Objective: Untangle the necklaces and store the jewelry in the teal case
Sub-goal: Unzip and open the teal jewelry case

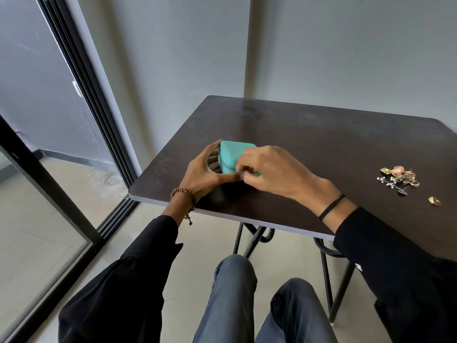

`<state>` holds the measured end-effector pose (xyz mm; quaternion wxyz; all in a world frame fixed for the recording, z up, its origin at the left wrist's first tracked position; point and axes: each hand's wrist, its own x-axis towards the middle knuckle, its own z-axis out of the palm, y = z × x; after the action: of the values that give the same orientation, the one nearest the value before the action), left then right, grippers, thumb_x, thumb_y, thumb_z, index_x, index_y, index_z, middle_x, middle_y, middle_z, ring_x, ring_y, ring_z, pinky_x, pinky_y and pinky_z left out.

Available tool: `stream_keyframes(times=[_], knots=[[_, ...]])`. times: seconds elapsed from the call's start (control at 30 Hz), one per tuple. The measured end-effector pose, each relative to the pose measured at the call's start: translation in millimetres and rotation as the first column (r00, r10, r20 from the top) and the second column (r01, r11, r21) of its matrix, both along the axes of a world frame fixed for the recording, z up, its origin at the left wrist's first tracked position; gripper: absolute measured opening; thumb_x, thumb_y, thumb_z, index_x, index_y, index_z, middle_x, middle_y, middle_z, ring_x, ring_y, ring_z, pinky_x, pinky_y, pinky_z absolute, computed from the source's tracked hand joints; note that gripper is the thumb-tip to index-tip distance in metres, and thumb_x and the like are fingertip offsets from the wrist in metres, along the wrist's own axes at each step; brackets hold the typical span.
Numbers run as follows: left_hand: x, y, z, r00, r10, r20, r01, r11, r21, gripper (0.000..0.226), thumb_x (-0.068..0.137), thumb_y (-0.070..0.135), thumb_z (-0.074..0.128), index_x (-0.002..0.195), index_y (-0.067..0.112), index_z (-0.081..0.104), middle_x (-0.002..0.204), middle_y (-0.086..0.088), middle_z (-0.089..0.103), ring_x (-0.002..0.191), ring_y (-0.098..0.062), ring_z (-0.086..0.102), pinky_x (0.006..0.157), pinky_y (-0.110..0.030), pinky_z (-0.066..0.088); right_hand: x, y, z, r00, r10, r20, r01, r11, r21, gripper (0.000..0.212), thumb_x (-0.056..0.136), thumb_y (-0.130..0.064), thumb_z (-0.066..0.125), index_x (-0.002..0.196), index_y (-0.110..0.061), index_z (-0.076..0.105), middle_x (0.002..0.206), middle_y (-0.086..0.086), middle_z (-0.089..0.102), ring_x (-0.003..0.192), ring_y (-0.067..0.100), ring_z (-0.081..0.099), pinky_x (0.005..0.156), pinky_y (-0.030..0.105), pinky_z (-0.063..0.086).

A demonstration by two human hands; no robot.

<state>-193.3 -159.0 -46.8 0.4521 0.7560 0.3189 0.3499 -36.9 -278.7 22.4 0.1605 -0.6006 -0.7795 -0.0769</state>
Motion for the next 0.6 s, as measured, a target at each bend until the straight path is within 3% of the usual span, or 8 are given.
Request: stream_keyframes(times=[0.13, 0.27, 0.33, 0.43, 0.53, 0.6], knots=[[0.0, 2.8, -2.5, 1.000, 0.010, -0.022, -0.010, 1.000, 0.023, 0.101, 0.069, 0.021, 0.090, 0.151, 0.024, 0.032, 0.135, -0.002, 0.057, 0.122, -0.011, 0.057, 0.104, -0.025, 0.047, -18.9, 15.7, 10.2, 0.998, 0.043, 0.055, -0.044, 0.999, 0.027, 0.010, 0.089, -0.018, 0.065, 0.097, -0.020, 0.071, 0.089, 0.000, 0.053, 0.073, 0.020, 0.054, 0.060, 0.029, 0.037], [2.1, 4.6, -1.8, 0.998, 0.040, -0.044, -0.040, 0.999, 0.005, 0.105, 0.064, 0.025, 0.092, 0.148, 0.025, 0.029, 0.125, 0.007, 0.060, 0.113, -0.003, 0.060, 0.101, -0.026, 0.049, -31.7, 37.1, 19.3, 0.998, 0.021, 0.059, -0.020, 1.000, -0.020, 0.017, 0.087, -0.022, 0.066, 0.104, -0.023, 0.068, 0.090, -0.003, 0.050, 0.072, 0.018, 0.054, 0.062, 0.028, 0.038], [3.0, 5.3, -1.0, 0.998, 0.037, -0.054, -0.038, 0.999, -0.011, 0.108, 0.055, 0.036, 0.097, 0.142, 0.024, 0.034, 0.118, 0.013, 0.063, 0.107, 0.003, 0.062, 0.092, -0.020, 0.053, -33.2, 48.8, 22.2, 0.999, 0.000, 0.032, 0.001, 0.999, -0.054, 0.019, 0.084, -0.024, 0.066, 0.104, -0.024, 0.065, 0.091, -0.005, 0.053, 0.075, 0.018, 0.058, 0.063, 0.029, 0.042], [3.4, 5.1, -0.8, 0.999, 0.005, -0.049, -0.006, 1.000, -0.020, 0.115, 0.053, 0.037, 0.098, 0.145, 0.026, 0.029, 0.117, 0.019, 0.063, 0.100, 0.015, 0.060, 0.079, -0.004, 0.047, -32.5, 67.3, 21.7, 0.999, -0.039, -0.018, 0.037, 0.996, -0.083, 0.022, 0.081, -0.022, 0.067, 0.102, -0.025, 0.060, 0.093, -0.007, 0.060, 0.087, 0.016, 0.059, 0.066, 0.030, 0.040], [3.3, 3.3, -0.5, 0.999, -0.013, -0.050, 0.010, 0.998, -0.065, 0.144, 0.050, 0.043, 0.098, 0.157, 0.029, 0.002, 0.135, 0.018, 0.056, 0.120, 0.008, 0.052, 0.098, -0.011, 0.042, -30.5, 87.4, 19.0, 0.994, -0.088, -0.069, 0.081, 0.993, -0.091, 0.023, 0.079, -0.021, 0.068, 0.098, -0.029, 0.056, 0.089, -0.009, 0.066, 0.097, 0.014, 0.056, 0.066, 0.030, 0.034], [3.4, 5.2, -1.2, 0.999, -0.016, -0.032, 0.013, 0.996, -0.089, 0.152, 0.050, 0.040, 0.098, 0.158, 0.025, -0.009, 0.140, 0.014, 0.054, 0.121, 0.009, 0.051, 0.101, -0.012, 0.042, -28.8, 103.2, 17.8, 0.987, -0.136, -0.091, 0.128, 0.988, -0.085, 0.025, 0.078, -0.021, 0.070, 0.096, -0.030, 0.054, 0.091, -0.007, 0.068, 0.101, 0.016, 0.057, 0.067, 0.031, 0.032]])
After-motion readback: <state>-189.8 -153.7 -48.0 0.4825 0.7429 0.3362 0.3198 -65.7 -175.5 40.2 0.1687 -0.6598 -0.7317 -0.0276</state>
